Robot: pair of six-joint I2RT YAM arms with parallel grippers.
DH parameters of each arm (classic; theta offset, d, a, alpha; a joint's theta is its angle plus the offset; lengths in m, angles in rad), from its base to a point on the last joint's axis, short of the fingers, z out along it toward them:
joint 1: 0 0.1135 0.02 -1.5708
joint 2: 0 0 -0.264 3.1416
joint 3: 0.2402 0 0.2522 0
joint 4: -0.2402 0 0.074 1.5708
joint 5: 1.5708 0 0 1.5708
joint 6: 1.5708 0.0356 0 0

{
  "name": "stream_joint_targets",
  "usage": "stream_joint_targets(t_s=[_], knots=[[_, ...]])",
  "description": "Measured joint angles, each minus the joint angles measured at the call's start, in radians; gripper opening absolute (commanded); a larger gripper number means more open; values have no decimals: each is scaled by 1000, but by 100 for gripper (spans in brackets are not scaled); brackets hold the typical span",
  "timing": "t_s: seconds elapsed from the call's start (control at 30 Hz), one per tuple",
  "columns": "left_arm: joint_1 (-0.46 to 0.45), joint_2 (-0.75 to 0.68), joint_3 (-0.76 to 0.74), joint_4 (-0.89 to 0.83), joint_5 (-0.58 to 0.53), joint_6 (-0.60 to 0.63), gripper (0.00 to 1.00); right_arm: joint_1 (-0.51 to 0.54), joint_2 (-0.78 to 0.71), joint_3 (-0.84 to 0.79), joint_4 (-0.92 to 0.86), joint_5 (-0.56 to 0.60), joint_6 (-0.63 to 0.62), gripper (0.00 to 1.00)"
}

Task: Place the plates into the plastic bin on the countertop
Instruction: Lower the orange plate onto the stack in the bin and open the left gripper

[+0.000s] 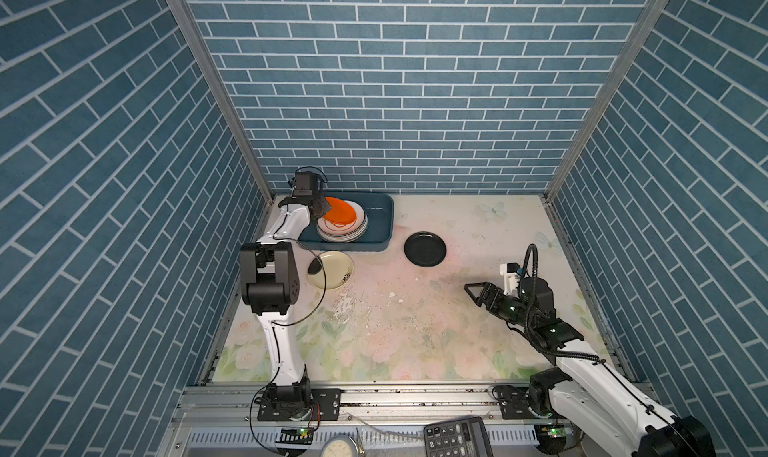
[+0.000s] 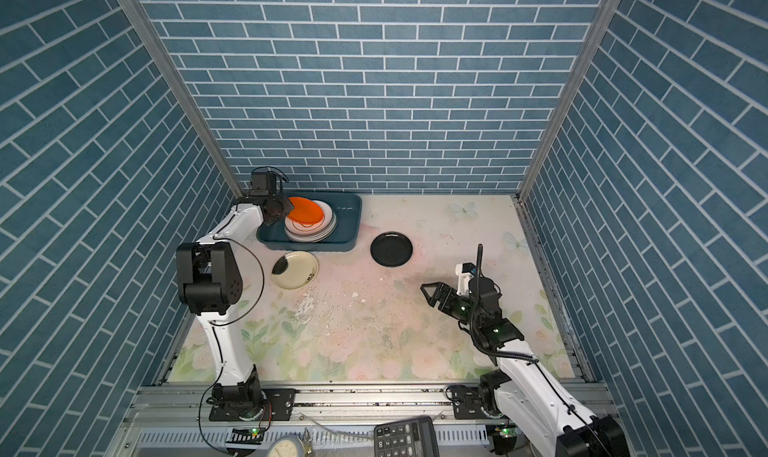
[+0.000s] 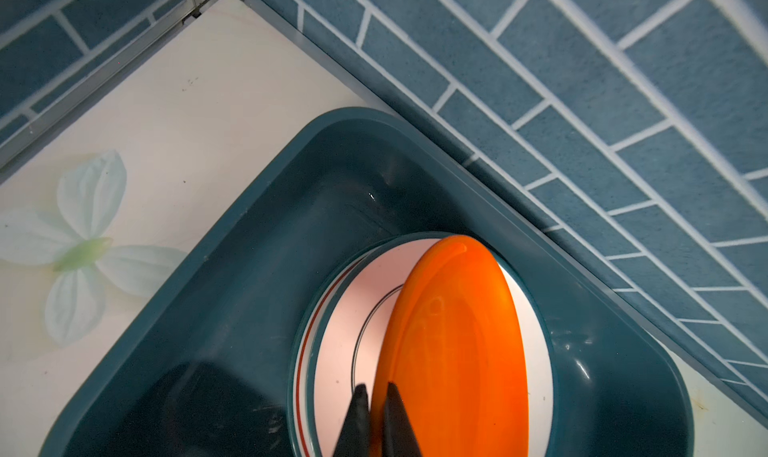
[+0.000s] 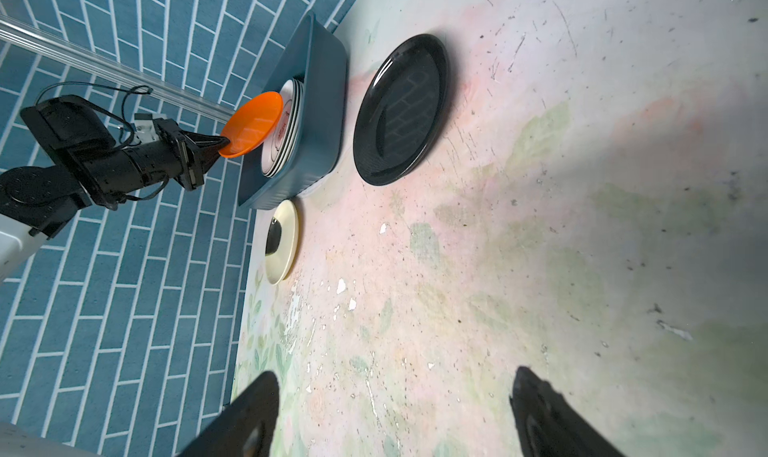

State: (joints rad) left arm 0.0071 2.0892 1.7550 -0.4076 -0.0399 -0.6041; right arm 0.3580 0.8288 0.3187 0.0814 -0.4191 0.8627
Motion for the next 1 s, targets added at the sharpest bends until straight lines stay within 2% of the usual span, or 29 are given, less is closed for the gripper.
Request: stream_joint_targets(t_s=[0.13,0.2,0.27,0.3,0.43,0.57,0.8,1.0], knots=[[-2,19,10,-24,-5,30,60,0,5,-2,2,0,-1,88],[-5,20,10,-36,-15,48,73,0,5,-2,3,0,-4,87],[-10,19,11,-43,-24,68,96,0,5,-2,3,0,-5,87],[-13,19,11,-45,-27,81,100,0,5,-2,3,0,-5,88],[-26,13,9,-46,-48,119,99,0,5,-2,3,0,-5,88],[-45,-54,-55,-29,-74,145,99,0,5,-2,3,4,-5,87],[-88,-307,-286,76,-103,135,100,0,5,-8,13,8,-2,88],[-170,-518,-520,195,-116,79,100,0,-2,-18,16,8,19,87]])
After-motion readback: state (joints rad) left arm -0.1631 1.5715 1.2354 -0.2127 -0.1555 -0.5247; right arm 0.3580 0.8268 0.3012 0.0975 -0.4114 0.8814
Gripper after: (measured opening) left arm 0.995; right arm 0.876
